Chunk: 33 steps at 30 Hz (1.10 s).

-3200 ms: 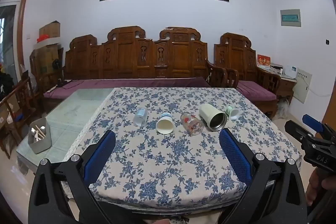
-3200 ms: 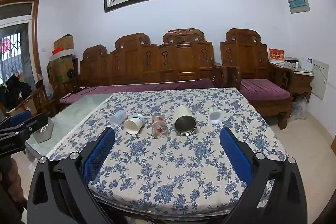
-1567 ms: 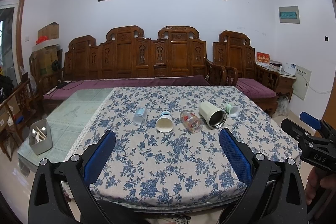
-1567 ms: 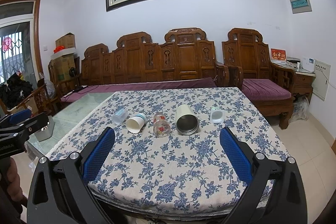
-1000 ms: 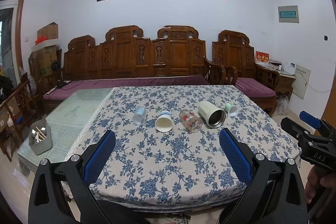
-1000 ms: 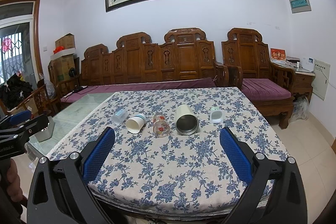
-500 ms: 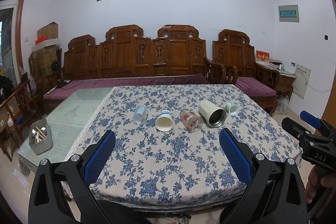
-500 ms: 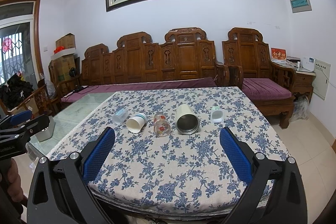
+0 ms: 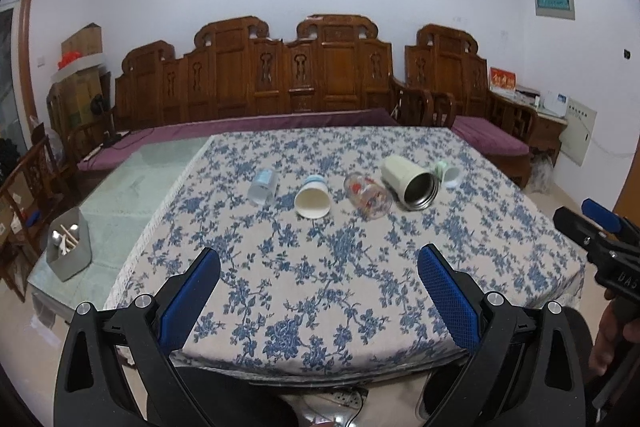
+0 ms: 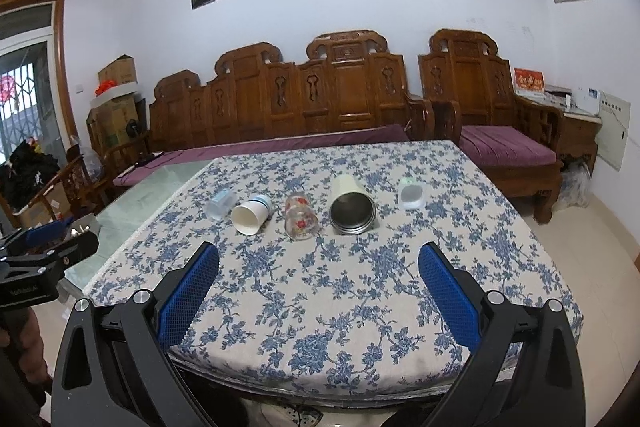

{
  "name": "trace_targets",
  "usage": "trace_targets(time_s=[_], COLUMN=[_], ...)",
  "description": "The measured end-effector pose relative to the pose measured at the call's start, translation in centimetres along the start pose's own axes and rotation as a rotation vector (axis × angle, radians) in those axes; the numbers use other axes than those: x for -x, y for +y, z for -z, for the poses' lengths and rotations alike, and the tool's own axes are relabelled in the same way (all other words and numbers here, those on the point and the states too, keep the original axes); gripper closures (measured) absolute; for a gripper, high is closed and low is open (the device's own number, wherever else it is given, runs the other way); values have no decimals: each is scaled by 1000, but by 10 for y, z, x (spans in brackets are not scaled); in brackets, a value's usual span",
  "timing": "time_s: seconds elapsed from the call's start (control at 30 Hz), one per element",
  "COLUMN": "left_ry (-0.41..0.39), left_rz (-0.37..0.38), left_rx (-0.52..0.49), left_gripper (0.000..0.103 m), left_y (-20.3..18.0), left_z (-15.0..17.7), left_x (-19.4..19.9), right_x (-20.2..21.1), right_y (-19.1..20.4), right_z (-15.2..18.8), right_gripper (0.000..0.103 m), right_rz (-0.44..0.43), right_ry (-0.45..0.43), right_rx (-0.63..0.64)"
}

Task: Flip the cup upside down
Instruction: 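Reach the right gripper to the pale-green yogurt cup and close on it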

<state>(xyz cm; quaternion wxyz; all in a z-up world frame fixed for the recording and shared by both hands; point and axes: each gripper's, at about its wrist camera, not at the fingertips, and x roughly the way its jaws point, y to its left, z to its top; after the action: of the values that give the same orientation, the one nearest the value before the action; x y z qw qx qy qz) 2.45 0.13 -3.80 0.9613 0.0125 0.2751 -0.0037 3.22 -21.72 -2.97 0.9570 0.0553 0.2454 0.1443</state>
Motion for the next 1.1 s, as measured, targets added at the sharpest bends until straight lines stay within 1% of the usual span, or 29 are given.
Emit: trace_targets(time_s=[0.2, 0.27, 0.43, 0.53, 0.63, 0.73, 0.93, 1.0, 1.1], left_ry=[34, 59, 107, 129, 162, 188, 244, 258, 274], left_rz=[1, 11, 24, 47, 79, 86, 107, 132, 149], left_rx=[-17, -24, -58, -75, -68, -83, -129, -143, -191], left_gripper=[8, 8, 8, 8, 8, 8, 8, 8, 8], left_y=[-3, -4, -12, -18, -20, -23, -28, -29, -36], left_z=[2, 0, -5, -10, -15, -18, -21, -21, -23], left_x=[-17, -27, -54, -72, -93, -112, -154, -165, -186], right_x=[-16, -22, -45, -63, -85, -110, -158, -178, -202], right_y=[-11, -14, -26, -38, -48, -59, -81, -89, -98], right_z=[4, 4, -5, -13, -19, -26, -40, -46, -55], right_gripper=[3, 3, 3, 3, 3, 5, 6, 6, 9], right_rz=[9, 7, 20, 31, 48, 71, 111, 124, 132], right_ry=[18, 22, 28, 37, 54, 83, 127, 145, 175], right_rx=[-8, -6, 1, -9, -12, -12, -16, -10, 5])
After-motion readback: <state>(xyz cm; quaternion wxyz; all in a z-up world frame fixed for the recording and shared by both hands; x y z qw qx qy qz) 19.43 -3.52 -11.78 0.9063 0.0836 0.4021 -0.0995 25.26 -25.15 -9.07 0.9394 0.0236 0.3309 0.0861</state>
